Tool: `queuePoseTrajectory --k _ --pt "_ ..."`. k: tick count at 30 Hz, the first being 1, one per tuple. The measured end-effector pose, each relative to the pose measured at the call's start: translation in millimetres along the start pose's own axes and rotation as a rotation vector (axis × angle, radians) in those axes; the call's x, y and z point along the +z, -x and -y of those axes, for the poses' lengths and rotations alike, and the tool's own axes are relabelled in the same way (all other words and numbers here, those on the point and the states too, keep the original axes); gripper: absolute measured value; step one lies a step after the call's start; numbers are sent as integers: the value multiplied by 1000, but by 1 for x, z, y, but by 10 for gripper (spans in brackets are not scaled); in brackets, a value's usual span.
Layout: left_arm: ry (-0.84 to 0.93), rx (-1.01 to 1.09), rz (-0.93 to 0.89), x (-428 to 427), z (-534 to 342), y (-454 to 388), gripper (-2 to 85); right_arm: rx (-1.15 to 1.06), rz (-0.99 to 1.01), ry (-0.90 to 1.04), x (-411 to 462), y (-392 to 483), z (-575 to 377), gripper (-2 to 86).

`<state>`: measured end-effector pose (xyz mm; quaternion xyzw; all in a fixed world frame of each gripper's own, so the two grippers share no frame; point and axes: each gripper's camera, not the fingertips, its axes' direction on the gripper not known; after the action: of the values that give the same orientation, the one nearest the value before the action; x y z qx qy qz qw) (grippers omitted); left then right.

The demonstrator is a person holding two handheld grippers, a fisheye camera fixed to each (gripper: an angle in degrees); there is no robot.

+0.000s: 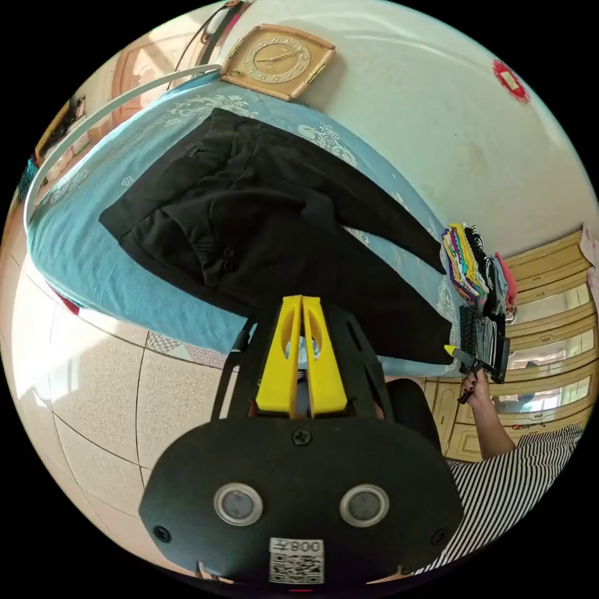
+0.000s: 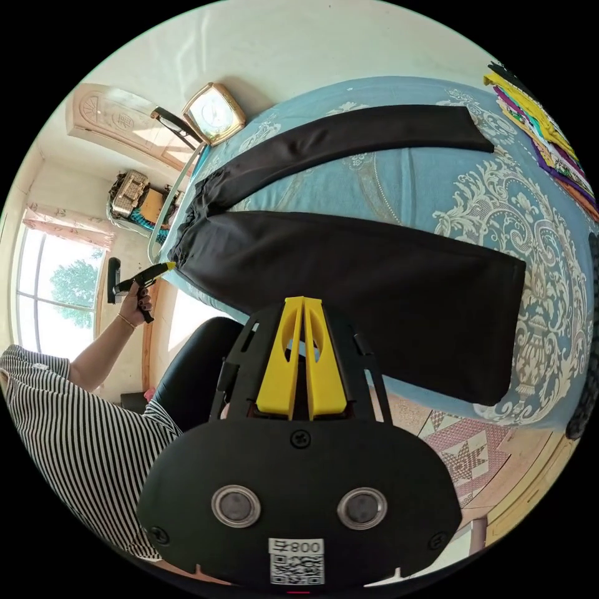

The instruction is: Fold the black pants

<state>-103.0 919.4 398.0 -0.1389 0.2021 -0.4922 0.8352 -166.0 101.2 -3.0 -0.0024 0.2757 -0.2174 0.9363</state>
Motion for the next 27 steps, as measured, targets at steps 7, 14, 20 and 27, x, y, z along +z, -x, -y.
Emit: queuePoseTrajectory --k 7,14,20,27 --pt "-52 -47 -116 -34 -110 45 3 -36 52 7 0 30 -55 1" --pt "-59 42 -185 -42 -181 47 3 5 47 3 -12 27 -119 1" --pt "-49 72 -260 -37 -234 53 8 109 64 -57 -36 -6 -192 3" --pt "19 37 -331 -12 -272 65 31 388 217 -265 -72 -97 -281 26"
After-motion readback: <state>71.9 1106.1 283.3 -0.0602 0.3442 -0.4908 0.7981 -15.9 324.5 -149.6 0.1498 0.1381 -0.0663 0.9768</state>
